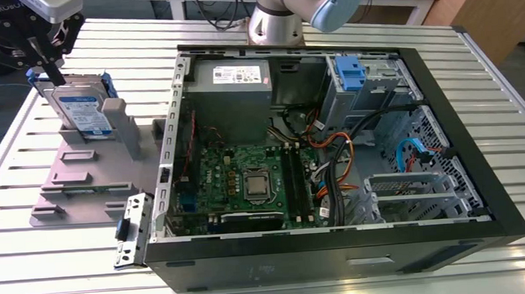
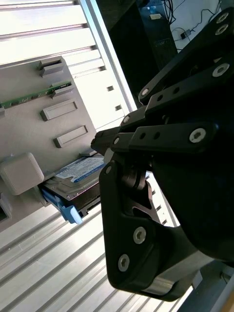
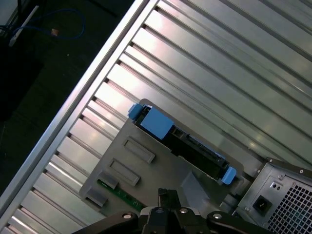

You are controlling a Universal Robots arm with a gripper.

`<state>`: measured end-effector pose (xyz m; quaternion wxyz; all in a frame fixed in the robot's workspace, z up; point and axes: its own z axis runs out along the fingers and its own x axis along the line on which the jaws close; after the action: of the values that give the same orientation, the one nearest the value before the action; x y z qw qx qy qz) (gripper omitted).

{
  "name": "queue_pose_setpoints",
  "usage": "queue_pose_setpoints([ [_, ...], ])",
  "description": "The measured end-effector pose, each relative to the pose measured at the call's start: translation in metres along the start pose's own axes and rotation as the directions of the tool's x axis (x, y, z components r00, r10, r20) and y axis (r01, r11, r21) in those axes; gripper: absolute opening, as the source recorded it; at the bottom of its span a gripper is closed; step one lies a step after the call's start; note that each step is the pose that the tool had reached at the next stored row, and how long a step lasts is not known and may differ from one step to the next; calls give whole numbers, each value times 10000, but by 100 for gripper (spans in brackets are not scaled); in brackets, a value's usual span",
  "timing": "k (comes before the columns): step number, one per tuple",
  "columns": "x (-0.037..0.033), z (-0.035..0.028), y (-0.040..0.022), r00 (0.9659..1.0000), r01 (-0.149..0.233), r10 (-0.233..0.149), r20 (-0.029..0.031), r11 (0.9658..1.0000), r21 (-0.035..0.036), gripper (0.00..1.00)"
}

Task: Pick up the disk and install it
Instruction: 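Pick up the disk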

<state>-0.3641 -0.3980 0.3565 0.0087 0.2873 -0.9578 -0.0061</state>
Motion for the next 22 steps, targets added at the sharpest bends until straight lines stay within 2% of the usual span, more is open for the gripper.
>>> queue_pose_setpoints([
  [22,0,0,0,9999,117,-117,-5,9999,4,11],
])
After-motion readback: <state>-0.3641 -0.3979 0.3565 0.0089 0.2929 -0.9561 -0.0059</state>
